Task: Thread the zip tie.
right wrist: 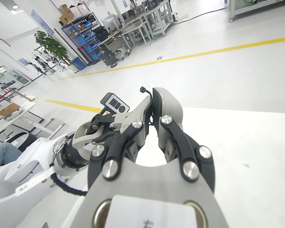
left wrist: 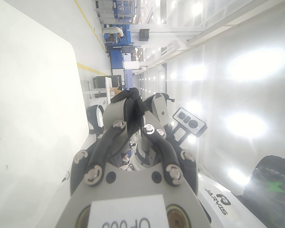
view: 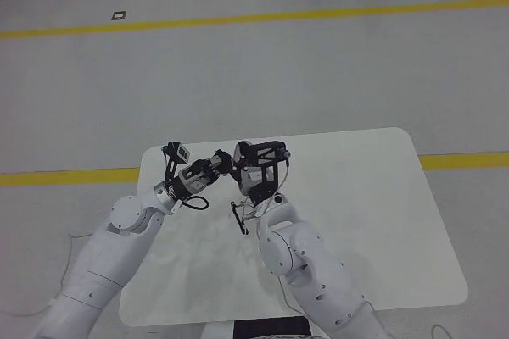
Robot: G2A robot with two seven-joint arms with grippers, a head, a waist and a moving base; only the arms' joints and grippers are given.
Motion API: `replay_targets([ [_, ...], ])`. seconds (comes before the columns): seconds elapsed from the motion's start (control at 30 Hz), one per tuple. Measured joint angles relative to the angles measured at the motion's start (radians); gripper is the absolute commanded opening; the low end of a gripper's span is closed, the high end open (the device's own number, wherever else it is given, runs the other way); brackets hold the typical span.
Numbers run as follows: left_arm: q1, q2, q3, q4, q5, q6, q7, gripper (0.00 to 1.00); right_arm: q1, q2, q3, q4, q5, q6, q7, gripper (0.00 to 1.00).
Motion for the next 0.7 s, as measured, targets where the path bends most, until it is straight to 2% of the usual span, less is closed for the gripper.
replay_targets([
  [0.17, 0.0, 0.0, 0.0, 0.0, 0.0, 0.0, 0.0, 0.0, -0.026, 0.004, 0.016, -0.046, 0.029, -0.021, -0.009, 1.0],
  [0.4, 0.0, 0.0, 0.0, 0.0, 0.0, 0.0, 0.0, 0.0, -0.101, 0.016, 0.057, -0.13, 0.112, -0.079, -0.014, 1.0],
  [0.63, 0.001, -0.001, 0.0, -0.001, -0.003, 0.002, 0.003, 0.0, -0.101, 0.016, 0.056, -0.128, 0.111, -0.078, -0.014, 1.0],
  [0.7, 0.002, -0.003, -0.006, 0.001, -0.039, 0.022, 0.025, 0.0, -0.105, 0.017, 0.069, -0.122, 0.132, -0.075, -0.024, 1.0],
])
